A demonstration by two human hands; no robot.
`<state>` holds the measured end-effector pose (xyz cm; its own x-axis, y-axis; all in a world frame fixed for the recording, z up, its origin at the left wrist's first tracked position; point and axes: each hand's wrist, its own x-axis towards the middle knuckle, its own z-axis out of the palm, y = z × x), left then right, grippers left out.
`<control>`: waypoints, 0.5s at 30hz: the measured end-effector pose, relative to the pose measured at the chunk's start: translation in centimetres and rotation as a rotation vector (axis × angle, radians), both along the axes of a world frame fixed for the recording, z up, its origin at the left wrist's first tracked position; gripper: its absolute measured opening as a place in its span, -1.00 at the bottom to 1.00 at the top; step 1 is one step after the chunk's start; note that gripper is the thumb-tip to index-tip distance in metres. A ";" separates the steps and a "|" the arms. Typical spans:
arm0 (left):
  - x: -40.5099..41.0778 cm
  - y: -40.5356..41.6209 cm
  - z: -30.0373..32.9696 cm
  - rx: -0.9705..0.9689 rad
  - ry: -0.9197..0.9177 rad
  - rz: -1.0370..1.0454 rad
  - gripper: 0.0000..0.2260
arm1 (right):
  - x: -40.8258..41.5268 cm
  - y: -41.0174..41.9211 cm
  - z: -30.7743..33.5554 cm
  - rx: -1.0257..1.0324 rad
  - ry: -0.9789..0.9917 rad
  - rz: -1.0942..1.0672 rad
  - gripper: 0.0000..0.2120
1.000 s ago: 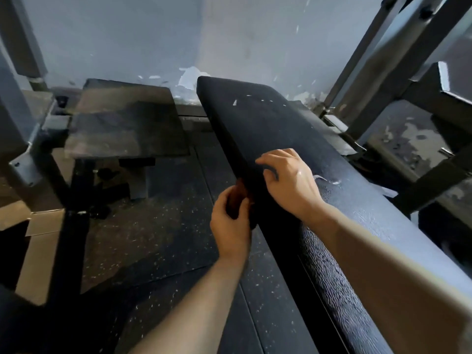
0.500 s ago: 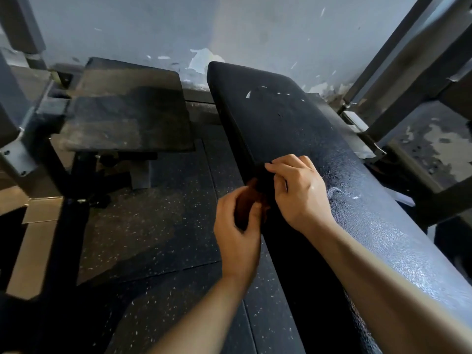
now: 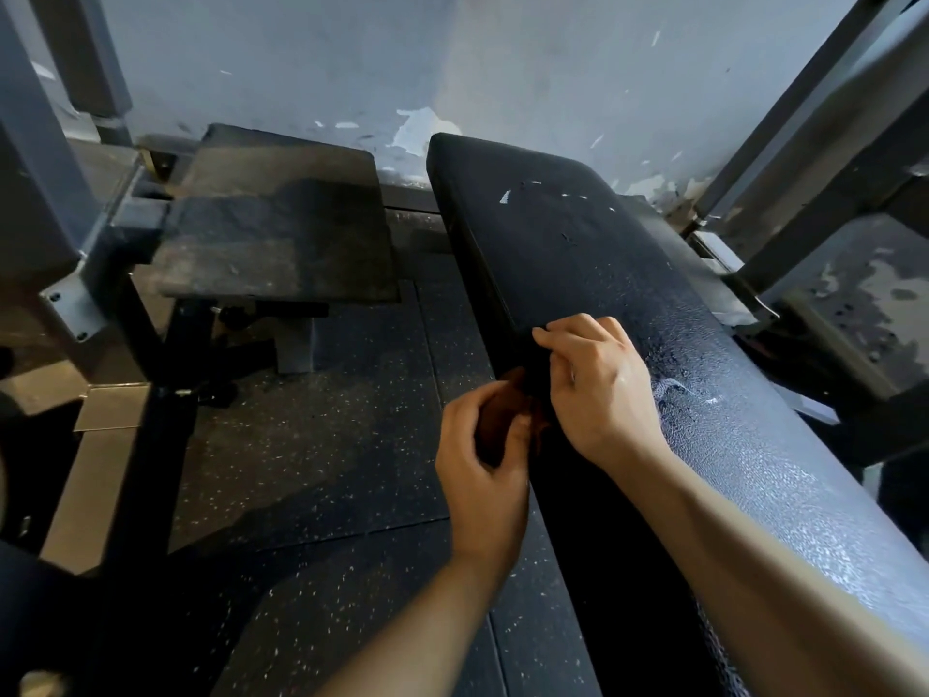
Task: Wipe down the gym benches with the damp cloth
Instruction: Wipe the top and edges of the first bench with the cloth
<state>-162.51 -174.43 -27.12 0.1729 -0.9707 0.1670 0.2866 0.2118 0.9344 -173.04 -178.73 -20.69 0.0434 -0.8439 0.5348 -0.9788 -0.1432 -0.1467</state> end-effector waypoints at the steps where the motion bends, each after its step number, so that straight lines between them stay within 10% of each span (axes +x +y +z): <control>1: -0.1 -0.7 -0.3 0.008 -0.006 0.003 -0.78 | 0.0 0.0 0.0 -0.004 0.003 0.000 -0.69; 10: 2.0 -5.7 0.8 0.226 0.317 0.089 -0.71 | -0.5 -1.0 1.7 0.165 -0.042 -0.070 -0.73; 15: 0.8 -3.6 0.1 0.042 -0.104 -0.029 -0.63 | -0.4 -4.5 3.1 0.262 -0.049 -0.077 -0.69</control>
<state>-161.72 -178.05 -27.06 0.1283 -0.9815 0.1420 0.1934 0.1652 0.9671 -173.45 -183.22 -17.57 -0.0474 -0.9534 0.2981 -0.9761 -0.0192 -0.2166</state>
